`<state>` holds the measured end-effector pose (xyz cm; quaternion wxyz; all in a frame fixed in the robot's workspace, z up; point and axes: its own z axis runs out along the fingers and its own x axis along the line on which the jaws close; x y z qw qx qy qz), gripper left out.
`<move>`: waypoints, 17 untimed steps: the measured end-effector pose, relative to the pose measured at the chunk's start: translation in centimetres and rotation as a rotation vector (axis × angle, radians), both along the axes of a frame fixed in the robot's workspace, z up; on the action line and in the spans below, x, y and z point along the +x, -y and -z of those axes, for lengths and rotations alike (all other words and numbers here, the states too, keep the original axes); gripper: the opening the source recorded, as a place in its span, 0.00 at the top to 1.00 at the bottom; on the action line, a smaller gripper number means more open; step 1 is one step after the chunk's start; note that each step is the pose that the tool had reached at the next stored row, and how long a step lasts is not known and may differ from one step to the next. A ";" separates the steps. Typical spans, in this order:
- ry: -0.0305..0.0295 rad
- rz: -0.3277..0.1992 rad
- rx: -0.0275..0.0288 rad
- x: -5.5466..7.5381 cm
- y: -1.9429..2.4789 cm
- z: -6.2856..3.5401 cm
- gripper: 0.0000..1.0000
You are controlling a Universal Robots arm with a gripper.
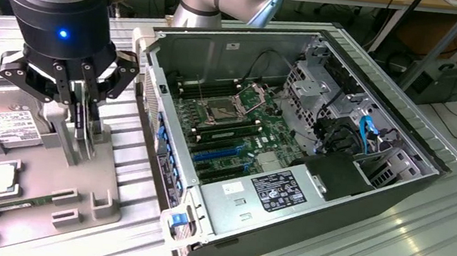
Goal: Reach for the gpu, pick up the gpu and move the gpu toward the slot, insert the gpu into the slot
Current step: 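Pick up the gpu and move the gpu toward the slot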
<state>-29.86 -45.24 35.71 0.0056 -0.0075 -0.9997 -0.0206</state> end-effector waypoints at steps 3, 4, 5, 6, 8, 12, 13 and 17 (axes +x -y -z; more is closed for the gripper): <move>0.0001 0.000 0.0001 0.0 0.00 -0.40 0.72; 0.0000 0.000 0.0000 0.0 0.00 -0.54 0.72; 0.0000 0.000 0.0000 0.0 0.00 -0.67 0.72; 0.0000 0.000 0.0000 0.0 0.00 -0.80 0.72; 0.0001 0.000 0.0001 0.0 0.00 -1.03 0.72; 0.0001 0.000 0.0001 0.0 0.00 -1.50 0.72; 0.0001 0.000 0.0001 0.0 0.00 -1.62 0.72; 0.0000 0.000 0.0000 0.0 0.00 -2.12 0.72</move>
